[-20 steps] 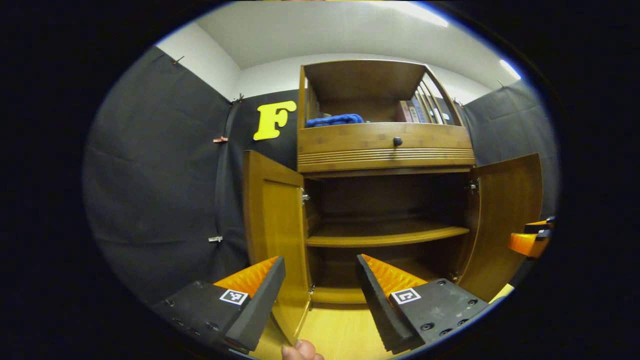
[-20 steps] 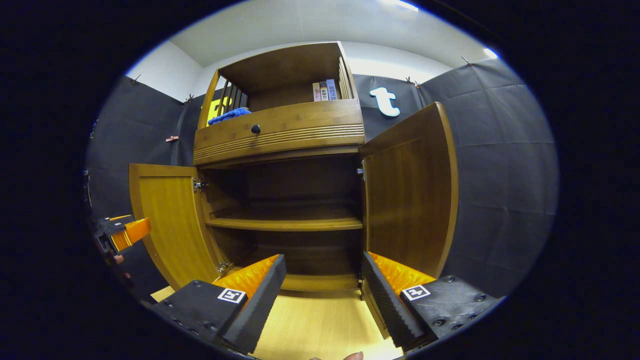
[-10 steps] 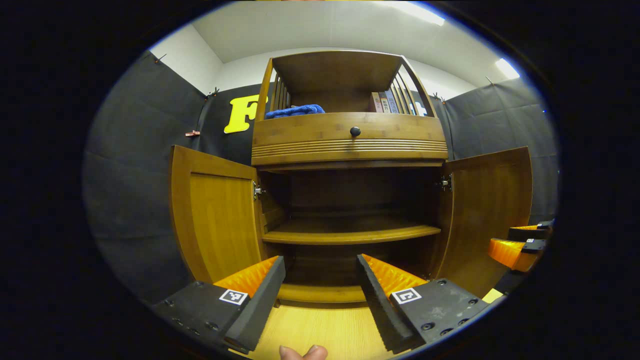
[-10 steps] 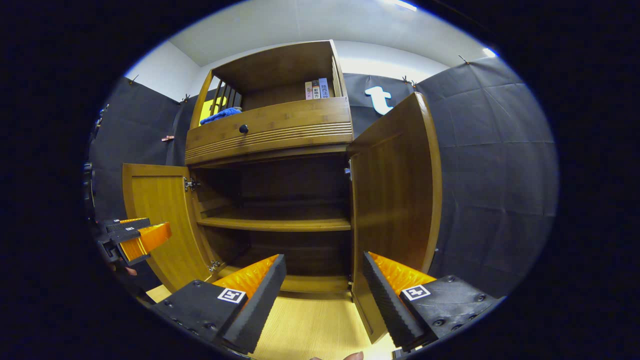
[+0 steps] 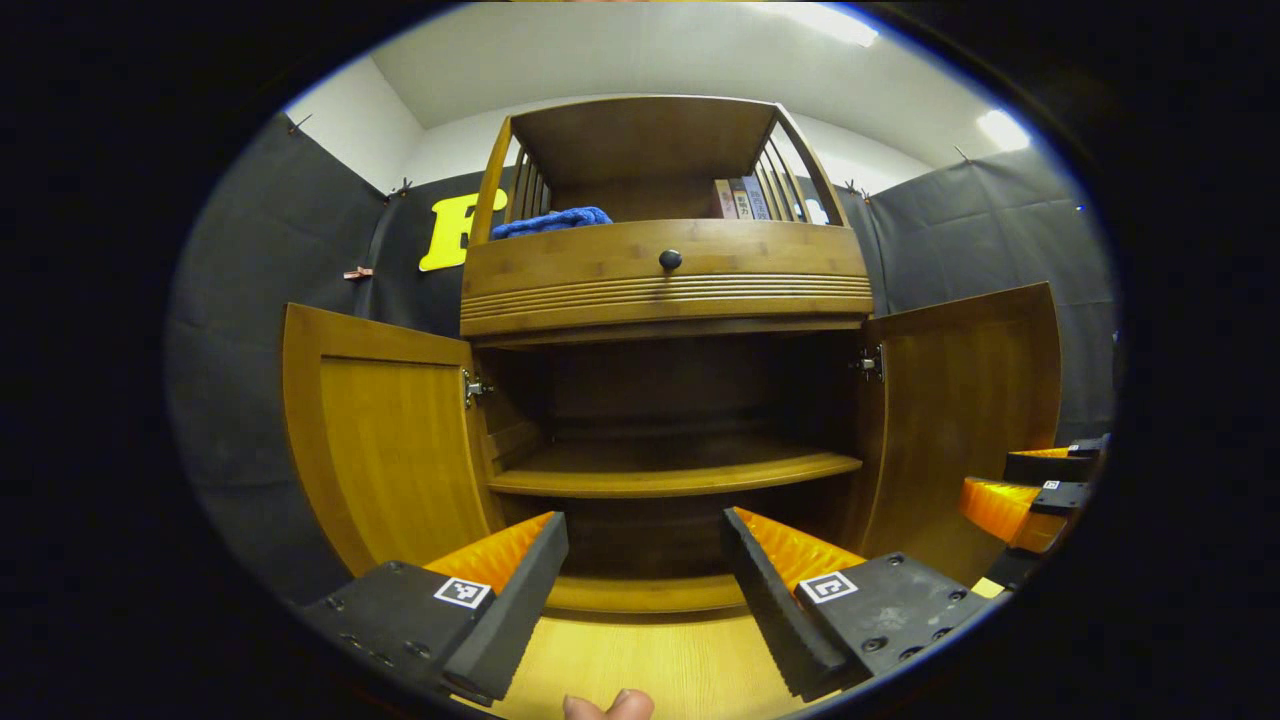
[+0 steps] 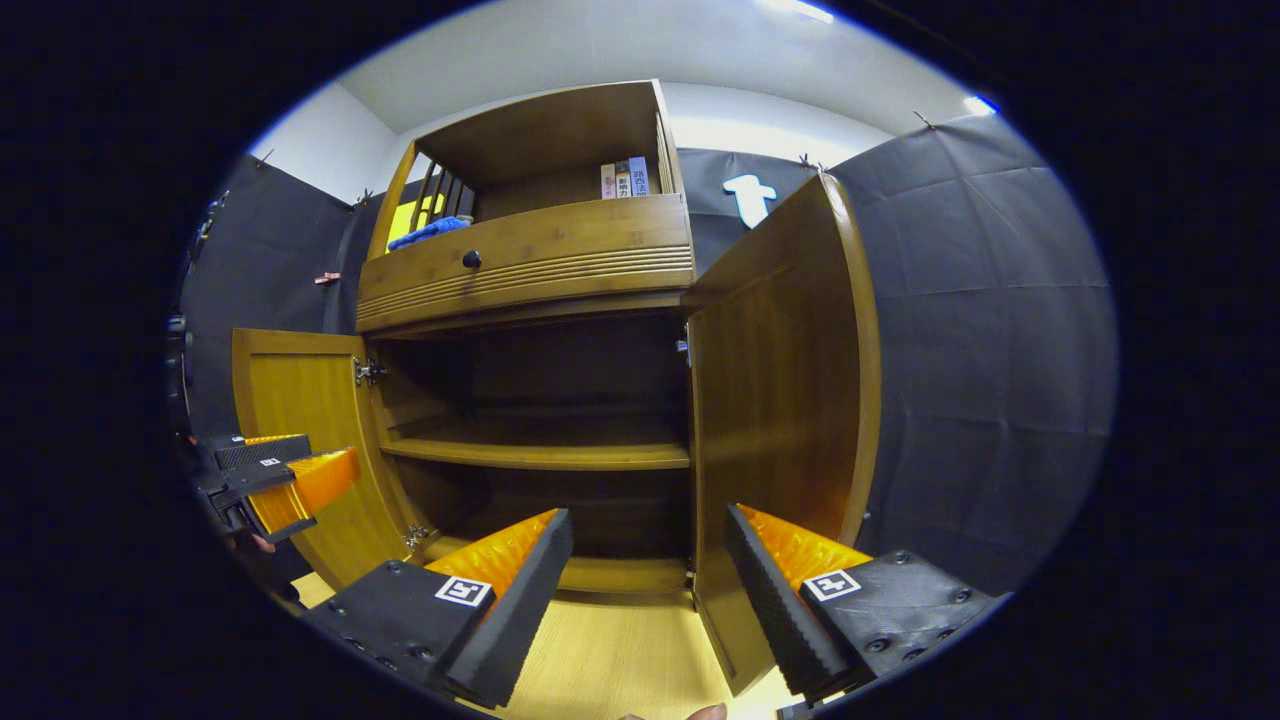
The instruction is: Open the right door of the double-door shoe cabinet with the right hand, and open the left door with the left hand.
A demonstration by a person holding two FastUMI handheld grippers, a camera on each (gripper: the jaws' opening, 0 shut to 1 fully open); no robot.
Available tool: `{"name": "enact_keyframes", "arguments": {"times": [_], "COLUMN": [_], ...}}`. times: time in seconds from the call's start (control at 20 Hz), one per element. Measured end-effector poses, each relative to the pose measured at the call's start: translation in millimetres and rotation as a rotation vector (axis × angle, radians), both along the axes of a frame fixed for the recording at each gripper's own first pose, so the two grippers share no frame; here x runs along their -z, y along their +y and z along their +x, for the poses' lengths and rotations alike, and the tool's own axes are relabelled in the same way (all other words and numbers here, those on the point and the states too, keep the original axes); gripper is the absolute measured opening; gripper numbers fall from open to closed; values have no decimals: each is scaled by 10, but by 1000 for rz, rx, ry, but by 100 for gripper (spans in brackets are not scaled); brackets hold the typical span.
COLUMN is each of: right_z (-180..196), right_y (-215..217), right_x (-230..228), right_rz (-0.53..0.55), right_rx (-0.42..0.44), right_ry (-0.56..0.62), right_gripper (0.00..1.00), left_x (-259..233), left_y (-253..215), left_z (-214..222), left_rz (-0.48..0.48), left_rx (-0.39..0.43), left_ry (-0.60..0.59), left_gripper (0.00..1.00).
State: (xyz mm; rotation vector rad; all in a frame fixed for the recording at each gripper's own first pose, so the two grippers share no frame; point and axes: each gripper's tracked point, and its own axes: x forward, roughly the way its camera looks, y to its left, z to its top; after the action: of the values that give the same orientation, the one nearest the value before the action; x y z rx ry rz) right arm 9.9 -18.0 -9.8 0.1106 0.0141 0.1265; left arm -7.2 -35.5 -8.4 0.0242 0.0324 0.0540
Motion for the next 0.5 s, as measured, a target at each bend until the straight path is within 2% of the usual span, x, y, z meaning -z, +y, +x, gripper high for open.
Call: {"name": "enact_keyframes", "arguments": {"times": [0.1,0.15,0.2,0.3,0.35,0.45,0.5], "right_z": [11,16,21,23,12,10,11], "right_y": [-1,5,4,-3,1,-4,-9], "right_x": [-6,-6,-13,-1,-8,-19,-28], "right_rz": [0,-2,-3,-6,-7,-11,-12], "right_rx": [3,4,4,5,6,10,12], "right_ry": [1,1,1,3,3,-1,-4], "right_gripper": [100,100,98,98,97,98,98], "left_x": [-1,-11,-4,-4,-6,-16,-13], "left_y": [20,21,28,48,52,55,65], "left_z": [18,20,31,42,40,24,18], "left_rz": [0,-2,-5,-9,-11,-13,-10], "left_rx": [-3,-3,-2,-6,-6,-7,-7], "left_ry": [0,-2,-2,-2,0,-3,-5], "left_gripper": [99,96,99,99,96,99,96]}}
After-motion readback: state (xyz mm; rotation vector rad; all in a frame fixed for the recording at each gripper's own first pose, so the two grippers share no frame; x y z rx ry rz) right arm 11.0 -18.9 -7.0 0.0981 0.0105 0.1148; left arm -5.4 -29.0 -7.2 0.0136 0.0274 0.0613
